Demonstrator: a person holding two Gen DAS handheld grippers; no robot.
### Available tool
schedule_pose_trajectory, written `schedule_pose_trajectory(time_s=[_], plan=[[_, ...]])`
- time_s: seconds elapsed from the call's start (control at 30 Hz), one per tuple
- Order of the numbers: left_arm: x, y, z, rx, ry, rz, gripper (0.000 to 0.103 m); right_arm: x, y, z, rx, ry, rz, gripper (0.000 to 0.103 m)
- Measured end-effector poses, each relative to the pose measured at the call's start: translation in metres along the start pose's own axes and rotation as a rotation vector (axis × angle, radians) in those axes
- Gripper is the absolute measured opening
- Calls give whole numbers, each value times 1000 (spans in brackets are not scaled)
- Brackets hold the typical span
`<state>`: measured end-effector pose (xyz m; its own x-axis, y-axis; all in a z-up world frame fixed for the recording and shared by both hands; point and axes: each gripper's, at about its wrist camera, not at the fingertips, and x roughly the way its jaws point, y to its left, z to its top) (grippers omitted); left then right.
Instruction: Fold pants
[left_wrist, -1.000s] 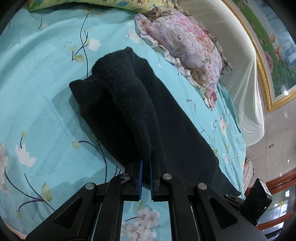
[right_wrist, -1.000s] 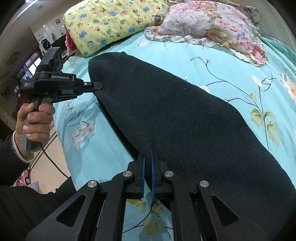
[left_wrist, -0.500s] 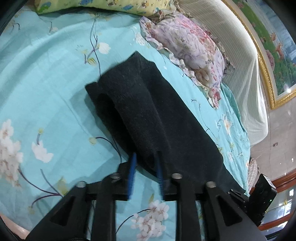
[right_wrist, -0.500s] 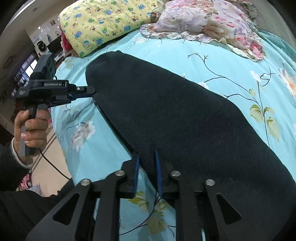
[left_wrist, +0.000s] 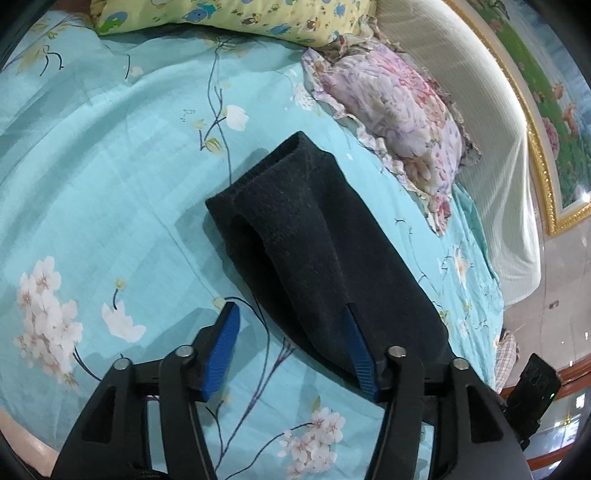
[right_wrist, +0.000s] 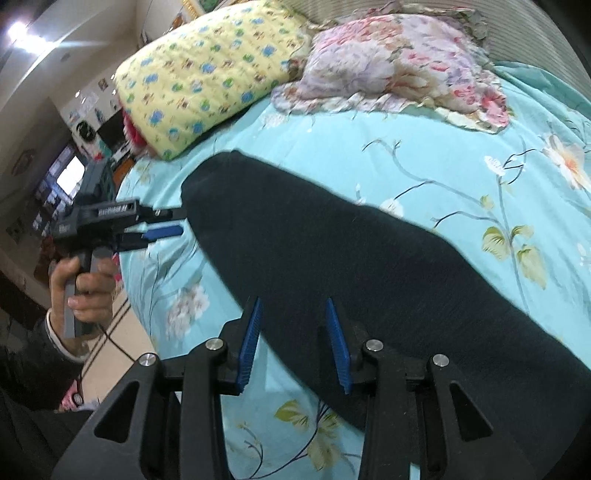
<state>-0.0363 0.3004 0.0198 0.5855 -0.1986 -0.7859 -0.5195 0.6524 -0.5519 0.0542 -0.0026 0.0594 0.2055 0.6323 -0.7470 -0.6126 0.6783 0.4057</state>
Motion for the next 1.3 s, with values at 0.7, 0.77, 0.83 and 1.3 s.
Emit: schedule_pose_trajectory(time_s=[0.7, 0.77, 0.83, 1.3], plan=[[30, 19, 35, 3, 12, 75, 64, 94, -59, 80, 81, 160, -69, 38], [34, 15, 36, 28, 7, 90, 63, 102, -59, 79, 68, 189, -55, 38], [38, 10, 38, 50, 1, 103, 62, 104, -57, 80, 46, 216, -52, 37], [-12, -19, 37, 163, -136, -15, 19, 59, -42, 93, -33, 50, -134, 12]])
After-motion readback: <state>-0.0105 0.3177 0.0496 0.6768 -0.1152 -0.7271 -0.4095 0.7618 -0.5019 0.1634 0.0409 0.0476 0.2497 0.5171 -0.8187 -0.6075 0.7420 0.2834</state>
